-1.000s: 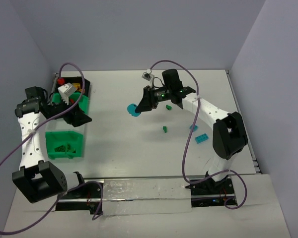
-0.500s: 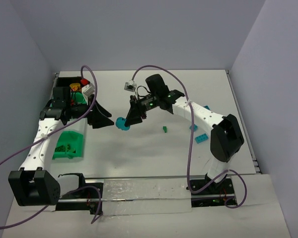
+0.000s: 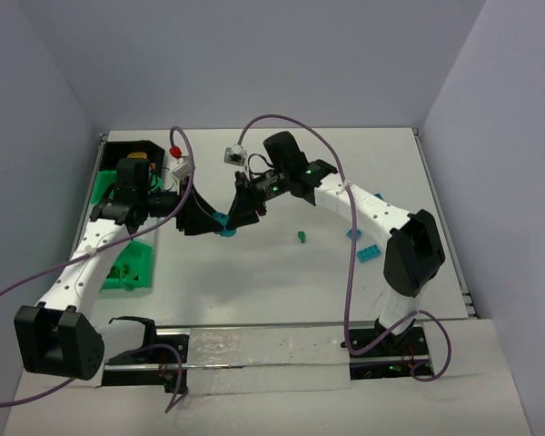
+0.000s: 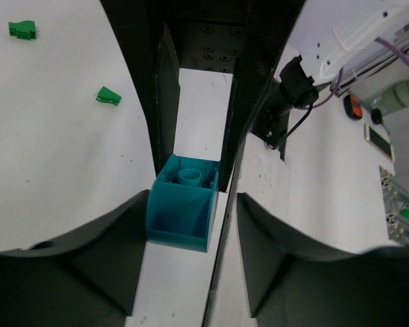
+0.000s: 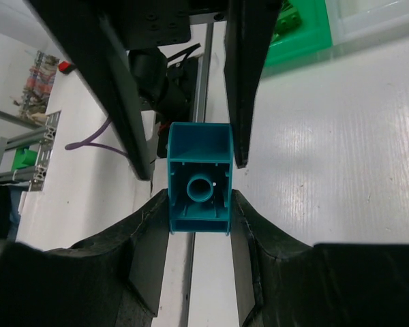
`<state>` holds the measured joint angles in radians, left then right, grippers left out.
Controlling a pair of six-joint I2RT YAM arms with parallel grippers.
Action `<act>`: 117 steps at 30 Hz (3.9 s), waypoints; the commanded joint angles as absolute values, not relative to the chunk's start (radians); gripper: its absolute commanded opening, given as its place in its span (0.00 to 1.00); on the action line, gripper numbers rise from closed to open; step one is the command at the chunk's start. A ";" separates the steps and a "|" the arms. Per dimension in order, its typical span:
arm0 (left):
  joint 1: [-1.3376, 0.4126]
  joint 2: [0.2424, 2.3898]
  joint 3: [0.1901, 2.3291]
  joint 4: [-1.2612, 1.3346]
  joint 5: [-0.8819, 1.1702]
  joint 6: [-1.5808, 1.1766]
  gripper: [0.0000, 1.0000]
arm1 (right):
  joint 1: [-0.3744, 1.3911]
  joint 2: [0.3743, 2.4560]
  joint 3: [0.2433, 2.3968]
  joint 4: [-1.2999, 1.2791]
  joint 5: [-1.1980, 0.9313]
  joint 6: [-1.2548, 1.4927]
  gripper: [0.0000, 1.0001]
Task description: Sort the legos into containers by color
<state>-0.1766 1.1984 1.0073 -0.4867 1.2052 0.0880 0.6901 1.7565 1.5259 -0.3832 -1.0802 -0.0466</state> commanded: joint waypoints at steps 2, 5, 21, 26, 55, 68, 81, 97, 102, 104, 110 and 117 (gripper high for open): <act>-0.184 1.188 1.008 -0.417 1.186 0.057 0.39 | 0.702 1.752 1.583 -0.390 -1.090 -0.064 0.00; -0.183 1.180 1.010 -0.466 1.173 0.088 0.11 | 0.702 1.752 1.582 -0.391 -1.081 -0.061 0.03; 0.358 1.198 1.071 -0.899 0.611 0.460 0.00 | 0.571 1.716 1.500 -0.367 -0.915 0.045 0.90; 0.415 1.203 1.045 -0.704 0.360 0.379 0.00 | 0.536 1.704 1.467 -0.367 -0.853 0.042 0.90; 0.395 1.383 1.125 -0.526 0.318 0.334 0.79 | 0.493 1.736 1.458 -0.392 -0.601 0.047 0.88; -0.319 1.355 1.060 -0.335 0.313 0.178 0.74 | 0.285 1.696 1.364 -0.379 -0.434 0.117 0.86; -0.802 1.816 1.324 -0.201 0.252 -0.074 0.67 | 0.050 1.575 1.249 -0.376 -0.310 0.132 0.86; -0.939 2.098 1.566 -0.322 -0.109 -0.360 0.62 | -0.040 1.572 1.264 -0.380 -0.324 0.180 0.86; -0.973 2.141 1.594 -0.353 -0.170 -0.351 0.59 | -0.043 1.576 1.266 -0.377 -0.333 0.183 0.86; -0.981 2.150 1.596 -0.351 -0.184 -0.348 0.58 | -0.044 1.578 1.266 -0.376 -0.335 0.184 0.86; -0.982 2.184 1.599 -0.348 -0.212 -0.351 0.52 | -0.046 1.575 1.264 -0.377 -0.345 0.183 0.86; -0.971 2.183 1.591 -0.353 -0.204 -0.344 0.38 | -0.048 1.569 1.262 -0.379 -0.345 0.179 0.86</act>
